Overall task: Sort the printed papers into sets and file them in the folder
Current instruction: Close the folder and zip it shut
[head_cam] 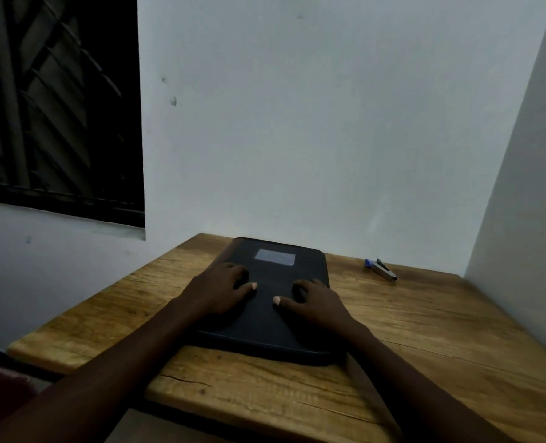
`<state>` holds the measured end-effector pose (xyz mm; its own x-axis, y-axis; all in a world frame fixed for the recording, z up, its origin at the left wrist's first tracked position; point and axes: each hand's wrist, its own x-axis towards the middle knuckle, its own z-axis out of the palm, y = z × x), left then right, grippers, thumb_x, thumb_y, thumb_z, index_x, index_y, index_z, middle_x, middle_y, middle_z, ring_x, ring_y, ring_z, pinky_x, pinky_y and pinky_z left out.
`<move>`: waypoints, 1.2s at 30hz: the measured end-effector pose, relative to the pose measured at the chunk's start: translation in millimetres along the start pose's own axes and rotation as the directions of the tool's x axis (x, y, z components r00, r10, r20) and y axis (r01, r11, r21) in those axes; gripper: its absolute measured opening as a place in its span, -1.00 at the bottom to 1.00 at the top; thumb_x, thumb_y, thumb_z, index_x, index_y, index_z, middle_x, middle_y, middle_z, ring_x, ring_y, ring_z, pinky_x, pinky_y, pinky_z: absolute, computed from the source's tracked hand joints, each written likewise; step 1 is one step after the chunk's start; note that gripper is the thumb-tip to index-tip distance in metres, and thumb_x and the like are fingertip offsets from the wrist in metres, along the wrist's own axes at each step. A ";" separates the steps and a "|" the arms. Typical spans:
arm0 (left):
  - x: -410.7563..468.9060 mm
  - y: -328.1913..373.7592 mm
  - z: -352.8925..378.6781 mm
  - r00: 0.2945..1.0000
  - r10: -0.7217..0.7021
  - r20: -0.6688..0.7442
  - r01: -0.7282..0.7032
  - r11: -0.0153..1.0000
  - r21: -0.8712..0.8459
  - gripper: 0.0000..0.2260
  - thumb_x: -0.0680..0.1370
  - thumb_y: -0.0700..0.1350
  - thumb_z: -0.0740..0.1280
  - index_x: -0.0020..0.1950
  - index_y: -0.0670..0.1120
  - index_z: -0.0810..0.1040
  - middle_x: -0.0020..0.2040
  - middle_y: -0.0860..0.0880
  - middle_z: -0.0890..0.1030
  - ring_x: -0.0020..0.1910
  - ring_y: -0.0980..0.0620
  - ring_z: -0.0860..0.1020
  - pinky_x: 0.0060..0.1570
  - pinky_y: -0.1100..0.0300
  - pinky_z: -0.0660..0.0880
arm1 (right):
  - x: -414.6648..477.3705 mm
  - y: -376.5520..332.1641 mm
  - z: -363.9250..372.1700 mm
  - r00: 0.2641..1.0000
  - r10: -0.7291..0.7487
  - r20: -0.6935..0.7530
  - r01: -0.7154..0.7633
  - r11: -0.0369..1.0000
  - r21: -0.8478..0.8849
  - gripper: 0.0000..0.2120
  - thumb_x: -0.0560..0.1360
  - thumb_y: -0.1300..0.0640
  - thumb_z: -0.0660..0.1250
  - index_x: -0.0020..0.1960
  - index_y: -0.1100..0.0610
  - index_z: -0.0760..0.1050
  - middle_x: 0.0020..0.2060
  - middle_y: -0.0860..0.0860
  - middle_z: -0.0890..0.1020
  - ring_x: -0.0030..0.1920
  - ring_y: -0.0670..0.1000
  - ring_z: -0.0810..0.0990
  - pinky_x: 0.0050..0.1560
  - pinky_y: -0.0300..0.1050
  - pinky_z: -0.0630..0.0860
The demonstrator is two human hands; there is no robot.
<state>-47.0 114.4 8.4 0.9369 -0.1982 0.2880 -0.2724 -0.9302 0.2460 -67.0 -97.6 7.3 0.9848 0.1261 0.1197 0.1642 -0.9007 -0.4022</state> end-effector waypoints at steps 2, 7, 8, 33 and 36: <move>2.9 -7.2 -2.3 1.000 0.013 -0.005 -0.013 1.000 0.009 -0.63 0.58 0.24 0.18 0.24 0.05 0.50 0.29 0.06 0.49 0.17 0.07 0.47 0.02 0.11 0.46 | 8.5 -3.8 6.0 1.000 0.000 -0.012 0.000 1.000 -0.006 -0.39 0.45 -0.37 0.24 0.30 0.03 0.42 0.26 0.06 0.46 0.22 0.07 0.46 0.29 0.02 0.38; 12.7 -30.3 -5.6 1.000 0.009 -0.017 -0.009 1.000 0.011 -0.63 0.59 0.22 0.19 0.27 0.04 0.50 0.29 0.06 0.49 0.16 0.08 0.47 -0.03 0.14 0.42 | 29.2 -17.6 17.7 1.000 -0.010 -0.017 0.010 1.000 -0.002 -0.42 0.45 -0.37 0.24 0.25 0.05 0.44 0.23 0.08 0.47 0.21 0.10 0.46 0.31 0.06 0.36; 14.7 -35.5 -5.9 1.000 0.009 -0.020 -0.008 1.000 0.004 -0.63 0.59 0.22 0.20 0.27 0.04 0.50 0.29 0.05 0.50 0.15 0.08 0.47 -0.02 0.14 0.43 | 33.5 -20.7 20.2 1.000 -0.009 -0.015 0.009 1.000 -0.001 -0.43 0.45 -0.37 0.25 0.23 0.05 0.45 0.22 0.08 0.47 0.21 0.10 0.46 0.30 0.07 0.36; 50.2 -150.4 -16.3 0.857 -0.509 -0.084 0.514 0.856 0.060 -0.51 0.60 0.27 0.11 0.23 -0.11 0.48 0.23 -0.22 0.49 0.17 -0.24 0.49 0.11 -0.01 0.42 | 96.7 -99.5 72.2 0.998 0.065 0.025 -0.066 0.997 0.050 -0.33 0.48 -0.36 0.19 0.39 0.09 0.33 0.45 0.16 0.25 0.42 0.38 0.15 0.41 0.25 0.19; 47.1 -148.2 -16.7 0.855 -0.514 -0.072 0.518 0.852 0.074 -0.51 0.61 0.26 0.09 0.25 -0.10 0.47 0.24 -0.22 0.49 0.18 -0.23 0.49 0.10 -0.02 0.41 | 93.6 -93.0 66.6 0.999 -0.006 0.039 0.003 0.997 0.082 -0.32 0.49 -0.35 0.21 0.43 0.07 0.31 0.44 0.17 0.30 0.42 0.28 0.25 0.41 0.21 0.22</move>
<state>33.9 248.1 1.0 0.9251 0.3307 0.1866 0.2696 -0.9181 0.2905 13.7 25.7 -4.6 0.9852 0.1480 0.0869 0.1716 -0.8630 -0.4751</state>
